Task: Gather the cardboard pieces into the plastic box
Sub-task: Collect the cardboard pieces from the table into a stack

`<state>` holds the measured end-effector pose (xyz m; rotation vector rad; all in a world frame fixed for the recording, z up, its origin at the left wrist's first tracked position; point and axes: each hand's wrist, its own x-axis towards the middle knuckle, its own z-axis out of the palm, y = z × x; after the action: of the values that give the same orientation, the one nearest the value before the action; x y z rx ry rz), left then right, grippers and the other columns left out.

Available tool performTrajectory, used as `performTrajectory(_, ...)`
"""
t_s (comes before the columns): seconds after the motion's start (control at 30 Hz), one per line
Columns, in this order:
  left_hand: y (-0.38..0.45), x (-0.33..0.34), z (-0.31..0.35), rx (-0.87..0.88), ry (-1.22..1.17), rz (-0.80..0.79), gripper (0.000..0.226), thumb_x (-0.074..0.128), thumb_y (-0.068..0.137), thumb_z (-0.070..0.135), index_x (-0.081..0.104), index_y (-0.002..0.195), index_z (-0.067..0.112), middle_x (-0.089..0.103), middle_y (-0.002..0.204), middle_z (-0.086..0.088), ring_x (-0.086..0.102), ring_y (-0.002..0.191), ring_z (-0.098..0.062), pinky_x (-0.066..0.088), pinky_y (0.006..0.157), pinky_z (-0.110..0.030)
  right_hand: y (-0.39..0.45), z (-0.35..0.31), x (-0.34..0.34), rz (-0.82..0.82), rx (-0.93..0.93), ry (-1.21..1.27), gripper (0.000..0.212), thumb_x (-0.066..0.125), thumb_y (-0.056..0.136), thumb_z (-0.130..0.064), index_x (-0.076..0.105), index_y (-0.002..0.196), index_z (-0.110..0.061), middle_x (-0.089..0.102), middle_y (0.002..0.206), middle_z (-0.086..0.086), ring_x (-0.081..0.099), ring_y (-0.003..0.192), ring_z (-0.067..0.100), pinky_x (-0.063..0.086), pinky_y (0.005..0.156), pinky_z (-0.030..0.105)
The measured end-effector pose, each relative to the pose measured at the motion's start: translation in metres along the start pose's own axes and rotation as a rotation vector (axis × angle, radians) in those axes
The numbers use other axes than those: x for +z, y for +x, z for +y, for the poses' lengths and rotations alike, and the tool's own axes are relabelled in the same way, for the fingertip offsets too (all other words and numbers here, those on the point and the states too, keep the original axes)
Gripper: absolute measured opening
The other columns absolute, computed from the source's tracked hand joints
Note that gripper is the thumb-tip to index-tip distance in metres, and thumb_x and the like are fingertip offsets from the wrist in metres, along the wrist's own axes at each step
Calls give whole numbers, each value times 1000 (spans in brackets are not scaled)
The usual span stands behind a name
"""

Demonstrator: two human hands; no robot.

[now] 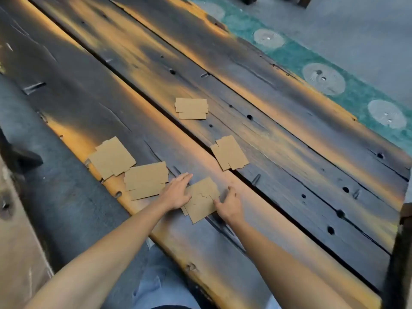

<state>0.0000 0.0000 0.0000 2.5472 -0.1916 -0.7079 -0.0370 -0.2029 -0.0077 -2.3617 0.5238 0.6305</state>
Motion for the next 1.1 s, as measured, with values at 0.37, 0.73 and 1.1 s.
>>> performTrajectory(0.37, 10, 22, -2, -83, -84, 72, 55, 57, 91, 23, 52, 144, 10, 53, 150, -9, 42, 138, -29, 28, 114, -35, 4, 7, 29, 113, 154, 169, 55, 70, 88, -25, 46, 136, -15, 49, 133, 9, 55, 120, 29, 46, 102, 41)
performTrajectory(0.73, 13, 22, -6, -144, -335, 14, 39, 52, 97, 14, 62, 135, 15, 71, 110, -6, 58, 119, -24, 46, 90, -31, 10, 20, 36, 116, 111, 289, 44, 77, 89, -17, 56, 128, -20, 50, 120, 3, 58, 91, 11, 51, 86, 31)
performTrajectory(1.1, -3, 11, -31, -216, -768, -145, 13, 53, 101, 7, 59, 112, 9, 71, 101, -14, 65, 93, -24, 54, 91, -42, 8, 11, 39, 64, 16, 262, 41, 76, 91, -16, 61, 129, -17, 57, 123, 5, 58, 99, 16, 49, 88, 29)
